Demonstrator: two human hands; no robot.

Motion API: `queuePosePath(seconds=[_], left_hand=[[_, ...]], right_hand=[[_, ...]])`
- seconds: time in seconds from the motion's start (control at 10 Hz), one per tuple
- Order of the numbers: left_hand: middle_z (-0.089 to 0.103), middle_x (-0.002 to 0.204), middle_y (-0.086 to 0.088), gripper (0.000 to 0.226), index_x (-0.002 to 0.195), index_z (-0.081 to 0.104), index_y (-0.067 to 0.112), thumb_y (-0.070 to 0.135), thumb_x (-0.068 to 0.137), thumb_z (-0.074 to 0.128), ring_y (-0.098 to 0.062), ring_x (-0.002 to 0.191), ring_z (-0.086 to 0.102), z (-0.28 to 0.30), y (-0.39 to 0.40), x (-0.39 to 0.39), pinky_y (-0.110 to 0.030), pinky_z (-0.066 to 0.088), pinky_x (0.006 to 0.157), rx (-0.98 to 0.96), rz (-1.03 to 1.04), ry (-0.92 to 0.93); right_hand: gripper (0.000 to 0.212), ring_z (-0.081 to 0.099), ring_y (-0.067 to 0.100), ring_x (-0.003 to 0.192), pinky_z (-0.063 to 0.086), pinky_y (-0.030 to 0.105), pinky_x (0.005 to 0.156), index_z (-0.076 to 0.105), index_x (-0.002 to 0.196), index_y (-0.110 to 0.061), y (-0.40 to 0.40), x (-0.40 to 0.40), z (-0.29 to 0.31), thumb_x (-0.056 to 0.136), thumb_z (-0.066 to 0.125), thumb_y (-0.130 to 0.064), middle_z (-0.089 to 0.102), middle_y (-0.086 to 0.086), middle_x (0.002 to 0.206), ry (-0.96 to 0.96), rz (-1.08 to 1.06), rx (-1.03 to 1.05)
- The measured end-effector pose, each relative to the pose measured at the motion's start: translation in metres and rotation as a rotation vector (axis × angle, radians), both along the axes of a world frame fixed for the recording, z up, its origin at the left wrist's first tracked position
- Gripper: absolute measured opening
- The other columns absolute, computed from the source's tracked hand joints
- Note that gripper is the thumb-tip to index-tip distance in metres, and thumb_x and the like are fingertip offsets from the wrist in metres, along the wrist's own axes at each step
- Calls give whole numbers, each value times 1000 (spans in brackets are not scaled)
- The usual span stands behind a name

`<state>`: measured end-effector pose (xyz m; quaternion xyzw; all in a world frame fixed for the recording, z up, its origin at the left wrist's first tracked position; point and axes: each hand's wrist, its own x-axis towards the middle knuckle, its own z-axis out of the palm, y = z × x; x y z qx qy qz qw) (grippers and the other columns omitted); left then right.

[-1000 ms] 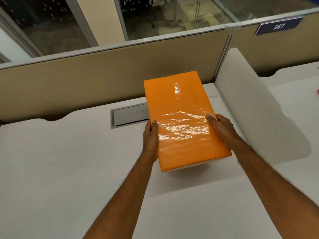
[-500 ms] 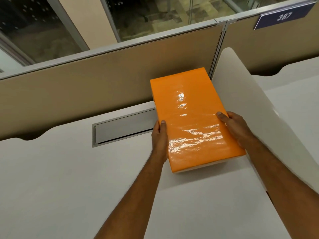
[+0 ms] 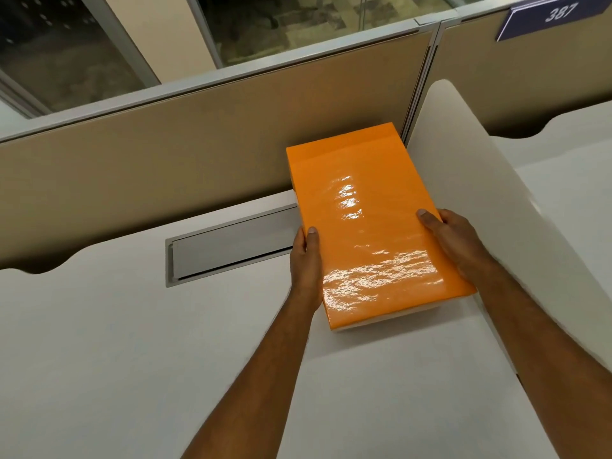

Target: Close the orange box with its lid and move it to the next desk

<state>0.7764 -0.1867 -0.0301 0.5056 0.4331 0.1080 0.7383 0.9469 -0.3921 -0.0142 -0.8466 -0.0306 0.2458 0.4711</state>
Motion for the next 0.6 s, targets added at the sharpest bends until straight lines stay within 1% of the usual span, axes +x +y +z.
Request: queuePosePath(seconds=[0.1,0.2,0.3,0.4,0.5,0.6], left_hand=[[69,136,-3,46,150,48,31,51,108,43,-28,115,73,-1,0,0,-56,59,102,14,-14,23],[68,138,-4,48,151,47,30,51,108,43,-27,115,72,1,0,0,-54,59,101,39,-25,31],[63,145,-5,52,154,42,30,53,108,42,-26,120,69,11,1,-4,-49,59,103,84,-54,60],[51,158,-6,60,162,31,29,54,108,41,-28,134,60,24,0,-14,-44,53,106,137,-72,115],[32,170,-6,64,165,23,28,52,108,41,-31,154,38,39,8,-41,-51,39,119,300,-94,203],[29,172,-5,65,164,24,27,51,108,43,-30,156,33,43,21,-64,-52,37,124,395,-132,222]], right_hand=[[56,65,33,113,50,43,96,61,139,-17,0,-3,3,99,55,-56,69,10,129,-41,5,-31],[64,61,34,125,50,46,102,53,147,-18,0,-8,6,97,57,-57,62,10,142,-129,-5,-80],[75,51,34,138,47,56,108,39,155,-20,1,-20,13,95,60,-60,47,8,157,-325,-9,-192],[73,46,36,142,44,58,109,37,155,-18,6,-33,23,97,59,-55,43,12,159,-484,19,-277],[71,42,38,145,40,59,112,37,153,-13,17,-62,32,98,58,-52,42,16,159,-664,64,-313],[70,42,39,144,40,59,113,39,152,-11,26,-79,32,98,59,-51,43,18,158,-738,113,-304]])
